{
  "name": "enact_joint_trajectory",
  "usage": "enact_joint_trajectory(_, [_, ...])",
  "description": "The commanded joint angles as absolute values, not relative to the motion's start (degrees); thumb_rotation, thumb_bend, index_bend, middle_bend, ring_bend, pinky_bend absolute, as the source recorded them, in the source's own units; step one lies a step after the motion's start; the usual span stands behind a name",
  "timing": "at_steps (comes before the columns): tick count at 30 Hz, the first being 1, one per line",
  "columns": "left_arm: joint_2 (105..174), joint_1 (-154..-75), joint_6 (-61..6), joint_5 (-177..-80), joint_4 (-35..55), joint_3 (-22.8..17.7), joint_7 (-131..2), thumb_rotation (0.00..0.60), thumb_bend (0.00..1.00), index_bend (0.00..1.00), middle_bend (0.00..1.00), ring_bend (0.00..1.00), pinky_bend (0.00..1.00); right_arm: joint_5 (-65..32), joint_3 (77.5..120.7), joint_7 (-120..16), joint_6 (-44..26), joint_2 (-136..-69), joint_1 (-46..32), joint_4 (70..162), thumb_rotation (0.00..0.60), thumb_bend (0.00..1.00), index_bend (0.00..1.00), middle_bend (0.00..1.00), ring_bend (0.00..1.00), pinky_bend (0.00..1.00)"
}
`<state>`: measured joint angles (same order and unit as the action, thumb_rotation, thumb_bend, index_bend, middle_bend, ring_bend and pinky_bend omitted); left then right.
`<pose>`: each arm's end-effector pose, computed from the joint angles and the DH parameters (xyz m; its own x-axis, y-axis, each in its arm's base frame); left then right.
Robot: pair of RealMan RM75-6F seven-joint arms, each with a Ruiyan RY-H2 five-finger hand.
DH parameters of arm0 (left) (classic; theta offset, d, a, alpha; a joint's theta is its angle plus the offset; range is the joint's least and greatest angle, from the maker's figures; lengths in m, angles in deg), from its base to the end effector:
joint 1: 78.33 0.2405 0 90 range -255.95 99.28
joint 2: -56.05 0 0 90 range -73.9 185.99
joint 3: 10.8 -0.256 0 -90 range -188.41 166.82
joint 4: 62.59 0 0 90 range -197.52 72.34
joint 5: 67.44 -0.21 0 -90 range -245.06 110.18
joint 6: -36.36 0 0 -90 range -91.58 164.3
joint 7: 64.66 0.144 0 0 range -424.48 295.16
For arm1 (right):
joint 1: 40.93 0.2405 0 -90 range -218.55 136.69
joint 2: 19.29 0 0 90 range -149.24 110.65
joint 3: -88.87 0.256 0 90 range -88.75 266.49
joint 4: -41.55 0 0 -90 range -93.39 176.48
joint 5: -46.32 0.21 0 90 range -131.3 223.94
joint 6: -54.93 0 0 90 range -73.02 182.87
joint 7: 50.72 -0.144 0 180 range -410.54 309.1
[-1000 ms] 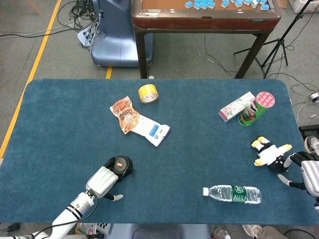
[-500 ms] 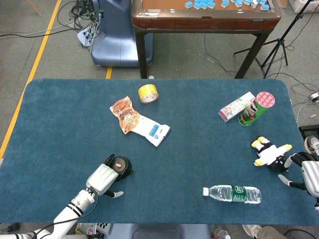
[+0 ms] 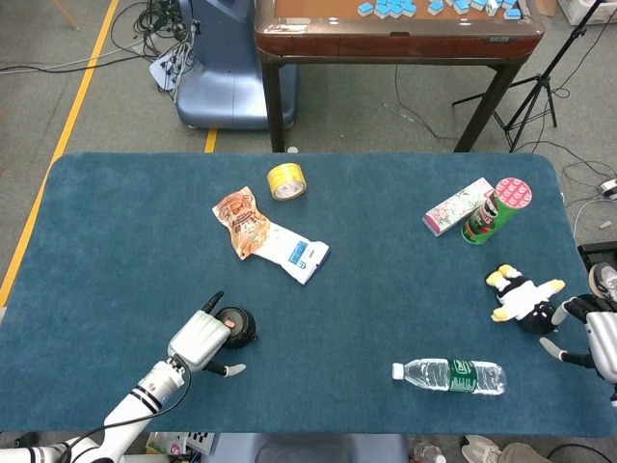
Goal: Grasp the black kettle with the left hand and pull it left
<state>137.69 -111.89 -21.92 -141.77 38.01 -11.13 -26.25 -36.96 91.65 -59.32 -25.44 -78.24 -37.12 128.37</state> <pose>-0.1651 0.2491 -0.0097 0.6978 0.2196 0.6818 0.6609 -0.5644 -0.4945 -0.3502 -0.1758 0.1944 0.4183 -0.0713 0.9055 -0.9029 0.0760 0.4231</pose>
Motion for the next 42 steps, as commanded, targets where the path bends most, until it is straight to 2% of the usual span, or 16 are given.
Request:
enact_joint_trajectory(1, [137.5, -111.9, -22.2, -141.3, 38.1, -10.8, -26.8, 0.150, 0.13, 0.91, 0.99, 0.88, 0.00, -36.9, 91.7, -59.5, -25.4, -78.4, -37.1, 128.1, 0.600, 0.18, 0.54, 0.46, 0.28, 0.29])
enact_joint_trajectory(13, [137.5, -110.2, -25.7, -140.1, 37.7, -9.7, -30.9, 0.137, 0.12, 1.00, 1.00, 0.93, 0.00, -36.9, 92.0, -59.9, -25.2, -78.7, -36.8, 127.6, 0.600, 0.18, 0.54, 0.46, 0.28, 0.29])
enact_joint_trajectory(21, [136.3, -108.5, -28.2, -139.8, 38.0, -8.7, -35.8, 0.069, 0.11, 1.00, 1.00, 0.94, 0.00, -37.0, 92.2, -59.7, -24.9, -78.7, -36.4, 127.8, 0.600, 0.18, 0.54, 0.46, 0.28, 0.29])
enact_joint_trajectory(24, [135.7, -108.0, -29.1, -139.9, 37.8, -8.4, -37.0, 0.061, 0.11, 1.00, 1.00, 0.95, 0.00, -37.1, 92.3, -59.6, -24.8, -78.7, -36.2, 128.0, 0.600, 0.18, 0.54, 0.46, 0.28, 0.29])
enact_joint_trajectory(30, [135.1, -106.7, -31.3, -139.5, 37.5, -7.7, -38.7, 0.101, 0.11, 1.00, 1.00, 0.95, 0.00, -37.2, 92.6, -59.3, -24.7, -78.5, -35.7, 128.3, 0.600, 0.18, 0.54, 0.46, 0.28, 0.29])
enact_joint_trajectory(33, [134.9, -106.0, -32.3, -139.4, 37.4, -7.4, -39.4, 0.195, 0.11, 1.00, 1.00, 0.96, 0.00, -37.1, 92.7, -59.1, -24.5, -78.5, -35.6, 128.4, 0.600, 0.18, 0.54, 0.46, 0.28, 0.29])
enact_joint_trajectory(35, [134.9, -105.6, -33.1, -139.3, 37.3, -7.0, -40.1, 0.231, 0.11, 1.00, 1.00, 0.96, 0.00, -37.1, 92.7, -59.0, -24.4, -78.5, -35.6, 128.5, 0.600, 0.18, 0.54, 0.46, 0.28, 0.29])
enact_joint_trajectory(42, [135.3, -104.5, -35.0, -139.2, 36.9, -5.6, -43.3, 0.229, 0.11, 1.00, 1.00, 0.97, 0.00, -36.6, 92.7, -58.6, -24.4, -78.6, -35.6, 128.7, 0.600, 0.18, 0.54, 0.46, 0.28, 0.29])
